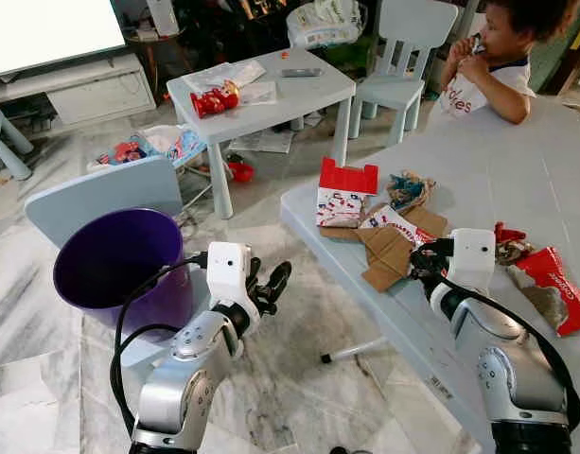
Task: Picking trash to rubbish bin
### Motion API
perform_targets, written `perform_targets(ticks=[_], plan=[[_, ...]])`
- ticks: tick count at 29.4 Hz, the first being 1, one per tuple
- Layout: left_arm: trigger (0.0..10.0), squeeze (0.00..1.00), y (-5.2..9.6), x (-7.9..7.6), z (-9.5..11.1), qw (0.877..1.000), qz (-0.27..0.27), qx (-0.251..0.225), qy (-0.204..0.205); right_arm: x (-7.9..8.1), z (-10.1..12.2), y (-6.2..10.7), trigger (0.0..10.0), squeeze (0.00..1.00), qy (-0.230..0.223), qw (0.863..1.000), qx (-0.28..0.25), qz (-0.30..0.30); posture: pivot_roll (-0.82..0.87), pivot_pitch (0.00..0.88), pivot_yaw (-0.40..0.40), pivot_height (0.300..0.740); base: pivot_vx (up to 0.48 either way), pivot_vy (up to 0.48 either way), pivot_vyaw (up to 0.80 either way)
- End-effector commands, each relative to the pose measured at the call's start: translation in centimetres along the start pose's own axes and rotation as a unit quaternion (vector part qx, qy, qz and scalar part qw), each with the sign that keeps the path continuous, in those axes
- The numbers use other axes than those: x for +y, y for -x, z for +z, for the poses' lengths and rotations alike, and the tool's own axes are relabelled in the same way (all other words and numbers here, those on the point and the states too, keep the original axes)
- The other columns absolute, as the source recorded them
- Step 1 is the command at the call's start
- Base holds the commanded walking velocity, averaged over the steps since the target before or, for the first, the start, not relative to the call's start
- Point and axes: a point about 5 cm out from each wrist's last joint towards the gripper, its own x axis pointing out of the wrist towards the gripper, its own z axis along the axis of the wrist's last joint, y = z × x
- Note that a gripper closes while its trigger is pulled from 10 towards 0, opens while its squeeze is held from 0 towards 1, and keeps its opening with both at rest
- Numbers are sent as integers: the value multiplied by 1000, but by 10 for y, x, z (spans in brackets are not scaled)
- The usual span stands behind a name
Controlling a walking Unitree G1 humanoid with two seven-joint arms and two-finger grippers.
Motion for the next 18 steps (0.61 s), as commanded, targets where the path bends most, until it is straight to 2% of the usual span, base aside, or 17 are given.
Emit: perform_targets(ticks=[1,12,18], plan=[[10000,0,-1,1,5,1000,7,-11,-7,-4,1,3,0,0,-1,1000,-4,-5,3,115,-11,740,0,0,0],[10000,0,-4,6,15,998,32,-48,-2,-17,19,13,0,0,8,998,-50,-24,-7,113,-9,740,0,0,0],[10000,0,-4,11,19,997,49,-60,-3,-18,26,18,0,0,20,997,-68,-20,-13,110,-7,740,0,0,0]])
